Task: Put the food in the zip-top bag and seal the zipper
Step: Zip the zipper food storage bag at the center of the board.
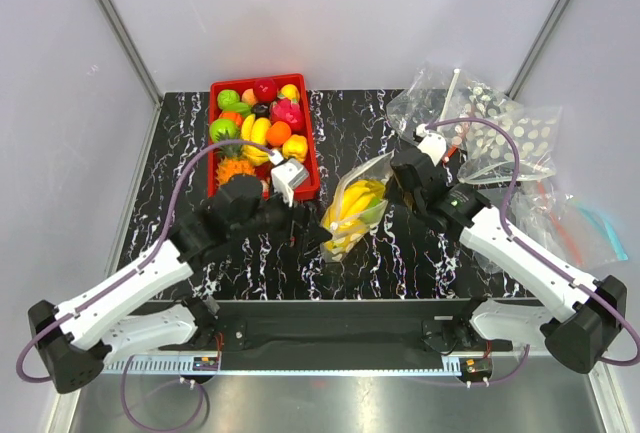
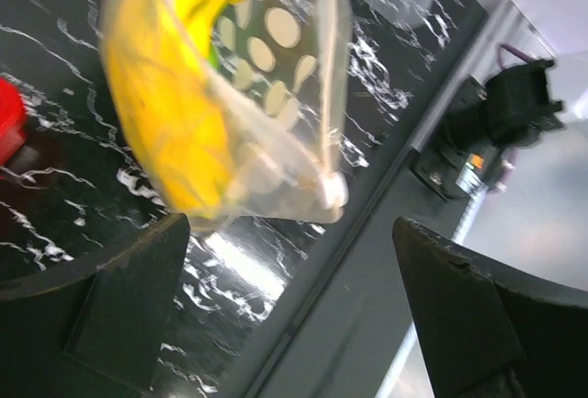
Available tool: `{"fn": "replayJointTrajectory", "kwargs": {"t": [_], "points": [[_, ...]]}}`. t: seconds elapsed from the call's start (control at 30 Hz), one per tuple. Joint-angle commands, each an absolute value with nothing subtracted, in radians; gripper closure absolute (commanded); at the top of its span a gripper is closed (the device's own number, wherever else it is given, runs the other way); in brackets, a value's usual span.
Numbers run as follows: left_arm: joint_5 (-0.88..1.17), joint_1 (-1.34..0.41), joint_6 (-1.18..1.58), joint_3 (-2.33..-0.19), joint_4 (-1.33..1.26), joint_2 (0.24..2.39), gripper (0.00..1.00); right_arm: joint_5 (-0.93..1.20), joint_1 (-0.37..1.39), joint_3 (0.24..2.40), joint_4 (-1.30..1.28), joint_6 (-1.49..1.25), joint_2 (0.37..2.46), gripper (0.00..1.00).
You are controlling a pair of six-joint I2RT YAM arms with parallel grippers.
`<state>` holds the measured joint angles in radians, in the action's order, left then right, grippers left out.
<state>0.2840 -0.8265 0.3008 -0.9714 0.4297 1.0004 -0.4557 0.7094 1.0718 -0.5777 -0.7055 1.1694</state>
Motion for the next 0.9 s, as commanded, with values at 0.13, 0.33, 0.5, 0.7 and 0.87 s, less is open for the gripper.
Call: {"fn": "replayJointTrajectory", "kwargs": {"t": [0.13, 0.33, 0.5, 0.7, 0.87], "points": [[0.052, -0.874, 0.223, -0.672, -0.023, 0.879, 0.01, -0.500, 0.704, 1.054, -0.571, -0.745, 1.115, 0.98], [0.022, -0.957, 0.080, -0.518, -0.304, 0.851, 0.01, -0.492, 0.706, 1.063, -0.574, -0.741, 1.108, 0.98], [-0.021, -0.982, 0.031, -0.520, -0.353, 0.885, 0.03, -0.485, 0.706, 1.072, -0.577, -0.744, 1.106, 0.98], [-0.037, -0.983, 0.008, -0.551, -0.373, 0.931, 0.19, -0.480, 0.706, 1.069, -0.575, -0.755, 1.092, 0.99], [0.041, -0.982, 0.006, -0.580, -0.374, 0.977, 0.70, -0.479, 0.706, 1.071, -0.587, -0.756, 1.083, 0.99]]}}
